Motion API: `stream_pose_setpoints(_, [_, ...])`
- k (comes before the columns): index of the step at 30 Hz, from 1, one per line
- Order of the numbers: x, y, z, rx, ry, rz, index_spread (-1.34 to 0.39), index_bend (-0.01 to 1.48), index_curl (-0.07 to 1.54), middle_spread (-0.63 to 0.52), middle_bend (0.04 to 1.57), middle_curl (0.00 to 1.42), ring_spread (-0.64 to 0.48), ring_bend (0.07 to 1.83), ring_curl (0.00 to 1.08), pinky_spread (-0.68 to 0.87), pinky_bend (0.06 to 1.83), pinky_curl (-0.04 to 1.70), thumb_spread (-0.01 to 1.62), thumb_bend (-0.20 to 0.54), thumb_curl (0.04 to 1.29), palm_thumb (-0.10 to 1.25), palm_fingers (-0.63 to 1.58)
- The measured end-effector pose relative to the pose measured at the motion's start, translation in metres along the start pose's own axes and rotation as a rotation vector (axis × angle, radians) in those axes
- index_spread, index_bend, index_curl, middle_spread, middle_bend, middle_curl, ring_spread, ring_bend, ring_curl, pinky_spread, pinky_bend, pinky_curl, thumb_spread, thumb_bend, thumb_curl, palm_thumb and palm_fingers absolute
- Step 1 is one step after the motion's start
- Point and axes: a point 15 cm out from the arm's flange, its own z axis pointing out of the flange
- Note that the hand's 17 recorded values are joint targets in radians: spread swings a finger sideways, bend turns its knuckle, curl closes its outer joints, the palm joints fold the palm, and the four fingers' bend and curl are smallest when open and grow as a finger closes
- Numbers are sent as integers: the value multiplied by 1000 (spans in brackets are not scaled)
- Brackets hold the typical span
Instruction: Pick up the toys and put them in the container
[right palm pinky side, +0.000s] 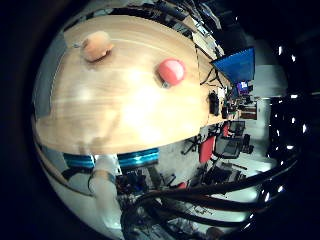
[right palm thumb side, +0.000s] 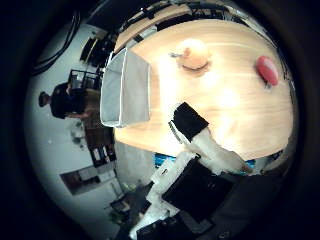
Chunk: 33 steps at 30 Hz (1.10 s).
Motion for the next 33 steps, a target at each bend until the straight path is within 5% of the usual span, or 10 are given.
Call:
stream_pose_setpoints(22, [21, -17, 10, 58, 1, 45, -465, 166, 315, -138, 227, 367, -70, 421, 201, 426, 415, 209, 1122, -22, 287, 436, 414])
stream_pose_setpoints(33, [90, -46, 32, 81, 24, 168, -455, 159, 299, -137, 235, 368, -69, 446, 204, 425, 442, 212, 1122, -22, 290, 434, 391])
